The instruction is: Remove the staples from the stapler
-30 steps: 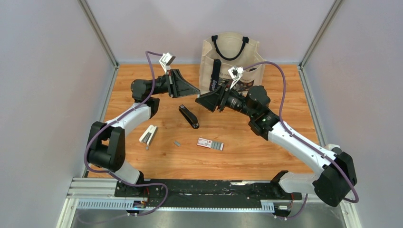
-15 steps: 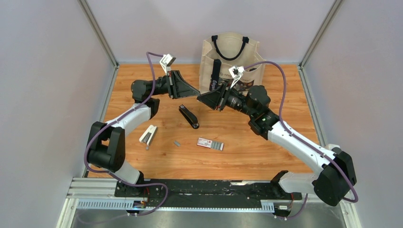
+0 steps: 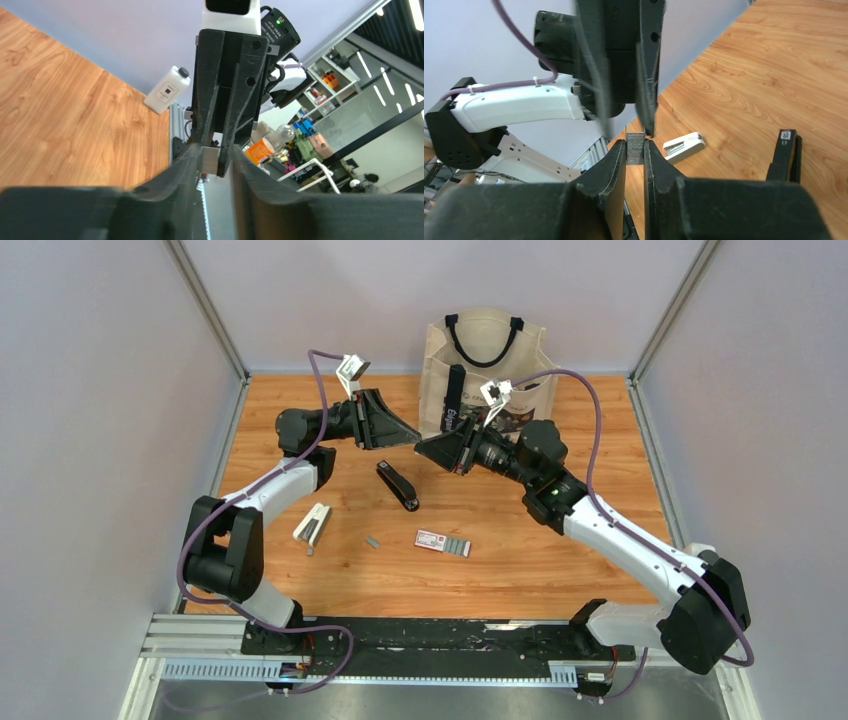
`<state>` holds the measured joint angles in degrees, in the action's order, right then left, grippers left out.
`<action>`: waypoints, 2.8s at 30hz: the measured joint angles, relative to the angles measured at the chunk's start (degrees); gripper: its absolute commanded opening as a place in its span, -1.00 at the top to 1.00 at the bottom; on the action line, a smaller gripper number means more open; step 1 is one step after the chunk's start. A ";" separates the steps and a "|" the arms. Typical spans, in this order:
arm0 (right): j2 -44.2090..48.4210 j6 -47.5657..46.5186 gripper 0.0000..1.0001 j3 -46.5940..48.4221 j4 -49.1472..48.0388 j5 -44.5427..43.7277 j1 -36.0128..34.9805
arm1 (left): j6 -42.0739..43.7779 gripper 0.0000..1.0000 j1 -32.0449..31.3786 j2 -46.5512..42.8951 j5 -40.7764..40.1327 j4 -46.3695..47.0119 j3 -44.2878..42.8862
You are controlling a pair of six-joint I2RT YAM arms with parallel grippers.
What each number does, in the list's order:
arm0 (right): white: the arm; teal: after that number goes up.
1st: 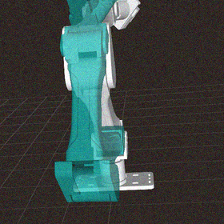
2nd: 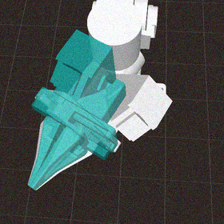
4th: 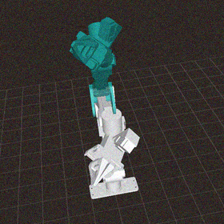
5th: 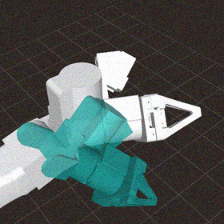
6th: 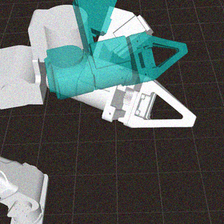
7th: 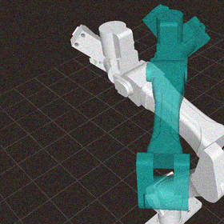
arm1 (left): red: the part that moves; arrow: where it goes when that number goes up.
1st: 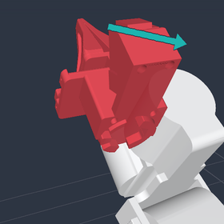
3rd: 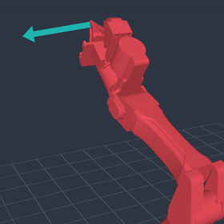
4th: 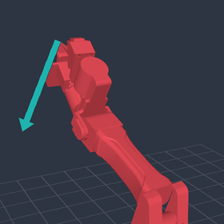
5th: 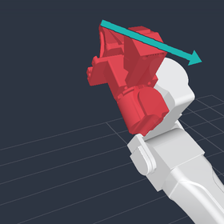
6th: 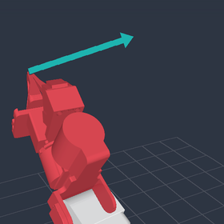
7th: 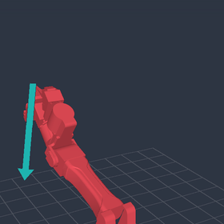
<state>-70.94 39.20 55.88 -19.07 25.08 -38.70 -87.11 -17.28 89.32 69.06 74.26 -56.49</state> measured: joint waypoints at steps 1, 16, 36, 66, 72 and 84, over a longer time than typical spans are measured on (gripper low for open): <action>0.04 -0.09 0.76 0.00 0.42 -0.20 0.00 | 0.37 -0.25 0.00 0.00 0.26 -0.02 0.00; 8.57 -2.12 0.74 -8.59 21.22 -10.47 -0.28 | 39.36 -0.65 -1.25 -6.40 -5.11 -48.15 -5.60; -17.73 8.33 0.96 3.37 50.99 -45.27 -18.49 | 97.37 -0.73 -4.28 -9.40 -44.09 -115.05 -7.78; -26.75 30.03 0.74 9.55 64.63 -57.59 -25.35 | 99.23 -0.73 -3.69 -14.73 -45.83 -114.27 -2.89; -27.30 30.01 0.70 9.53 63.41 -57.55 -25.18 | 99.23 -0.72 -3.69 -14.75 -45.79 -114.18 -2.64; -28.35 29.99 0.69 7.93 61.18 -57.16 -24.20 | 99.25 -0.73 -3.69 -15.02 -45.59 -114.05 -2.03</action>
<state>-99.29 69.19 63.81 42.11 -32.08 -62.89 12.14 -20.97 74.30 23.46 -39.79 -58.52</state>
